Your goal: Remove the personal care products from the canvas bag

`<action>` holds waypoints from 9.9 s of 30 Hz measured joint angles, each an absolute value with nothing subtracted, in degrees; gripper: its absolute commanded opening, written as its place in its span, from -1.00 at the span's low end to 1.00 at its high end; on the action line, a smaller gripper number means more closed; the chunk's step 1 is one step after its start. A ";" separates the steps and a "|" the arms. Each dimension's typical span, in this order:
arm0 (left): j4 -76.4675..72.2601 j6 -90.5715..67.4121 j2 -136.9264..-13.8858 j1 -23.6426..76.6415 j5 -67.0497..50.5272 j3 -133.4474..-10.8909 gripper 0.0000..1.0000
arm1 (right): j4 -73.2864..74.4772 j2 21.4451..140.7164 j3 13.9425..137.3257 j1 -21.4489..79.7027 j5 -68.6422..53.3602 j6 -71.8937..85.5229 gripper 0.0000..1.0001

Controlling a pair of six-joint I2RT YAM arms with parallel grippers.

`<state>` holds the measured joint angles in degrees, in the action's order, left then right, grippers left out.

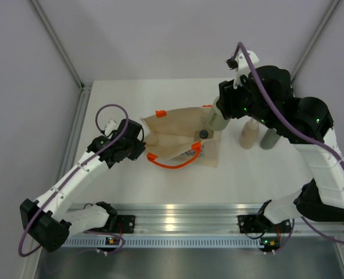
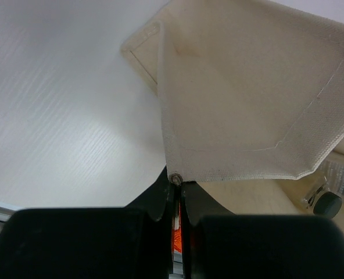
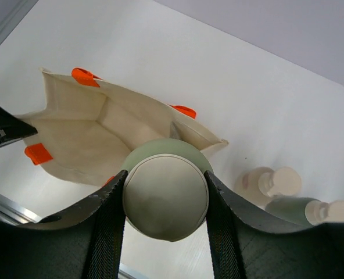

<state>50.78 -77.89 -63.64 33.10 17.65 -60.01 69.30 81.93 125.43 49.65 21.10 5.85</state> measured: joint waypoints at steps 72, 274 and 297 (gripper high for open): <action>51.13 -70.32 -67.53 33.91 8.14 -64.88 -1.00 | 43.27 77.06 83.88 40.77 -8.32 13.50 -0.19; 50.04 -71.66 -67.00 34.17 10.79 -65.01 -1.00 | 61.12 94.24 130.37 9.67 5.26 6.24 -1.00; 50.04 -71.64 -67.02 34.17 10.96 -65.04 -1.00 | 23.55 96.75 84.20 9.56 5.87 2.98 -1.00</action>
